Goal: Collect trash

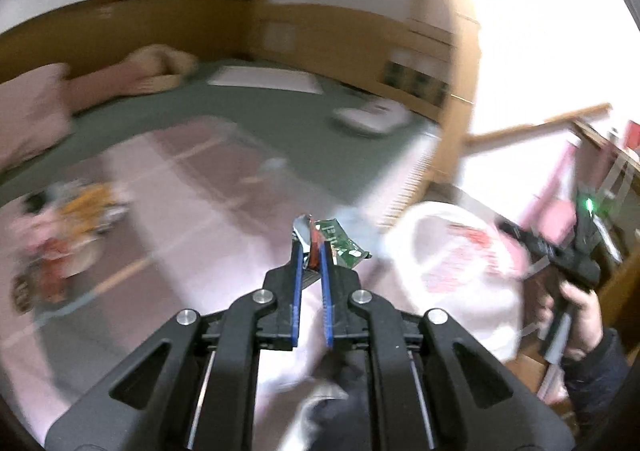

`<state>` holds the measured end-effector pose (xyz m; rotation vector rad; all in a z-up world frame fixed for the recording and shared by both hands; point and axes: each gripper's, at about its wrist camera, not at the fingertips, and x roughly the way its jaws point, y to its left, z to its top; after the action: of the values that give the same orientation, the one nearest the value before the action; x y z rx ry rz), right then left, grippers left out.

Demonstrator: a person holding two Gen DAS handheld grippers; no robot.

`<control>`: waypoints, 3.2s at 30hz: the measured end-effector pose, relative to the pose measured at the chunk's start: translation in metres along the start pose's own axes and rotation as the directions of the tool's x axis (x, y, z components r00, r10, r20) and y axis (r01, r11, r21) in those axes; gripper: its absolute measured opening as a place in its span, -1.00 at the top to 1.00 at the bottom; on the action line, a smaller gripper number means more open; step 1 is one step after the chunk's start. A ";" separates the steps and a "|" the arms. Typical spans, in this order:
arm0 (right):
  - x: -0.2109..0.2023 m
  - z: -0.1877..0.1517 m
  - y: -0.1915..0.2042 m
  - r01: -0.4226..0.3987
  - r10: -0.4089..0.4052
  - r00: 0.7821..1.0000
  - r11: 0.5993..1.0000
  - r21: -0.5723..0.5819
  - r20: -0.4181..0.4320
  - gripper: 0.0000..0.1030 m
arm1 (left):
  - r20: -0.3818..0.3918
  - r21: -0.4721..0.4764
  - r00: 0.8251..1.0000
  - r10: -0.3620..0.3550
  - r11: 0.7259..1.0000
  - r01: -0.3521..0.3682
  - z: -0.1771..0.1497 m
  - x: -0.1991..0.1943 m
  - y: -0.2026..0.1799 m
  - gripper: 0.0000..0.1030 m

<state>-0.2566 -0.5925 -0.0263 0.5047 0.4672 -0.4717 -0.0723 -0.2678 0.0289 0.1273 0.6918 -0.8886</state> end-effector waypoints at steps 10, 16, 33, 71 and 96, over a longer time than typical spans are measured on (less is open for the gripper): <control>-0.085 0.056 0.020 -0.106 0.102 0.956 0.994 -0.003 0.275 -0.55 | -0.098 0.158 0.994 -0.039 0.986 0.054 0.020 0.086 -0.135 -0.87; -0.068 0.047 0.063 -0.150 0.172 0.963 0.982 -0.116 0.209 -0.57 | -0.031 0.022 0.996 0.089 0.996 -0.088 0.032 0.045 -0.046 -0.87; 0.062 -0.027 0.422 -0.495 0.468 0.863 0.711 -0.500 -0.188 -0.62 | 0.012 -0.368 0.761 0.649 0.710 -0.600 -0.043 -0.117 0.246 -0.93; 0.115 -0.092 0.441 -0.537 0.413 0.843 0.693 -0.481 -0.346 -0.62 | -0.141 -0.428 0.828 0.542 0.721 -0.545 -0.062 -0.088 0.265 -0.93; 0.128 -0.099 0.443 -0.531 0.391 0.844 0.707 -0.467 -0.367 -0.62 | -0.175 -0.322 0.847 0.501 0.784 -0.530 -0.064 -0.029 0.294 -0.93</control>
<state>0.0499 -0.2335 -0.0185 0.0933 0.6599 0.2360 0.1034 -0.0369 -0.0542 0.0195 0.8322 -0.2155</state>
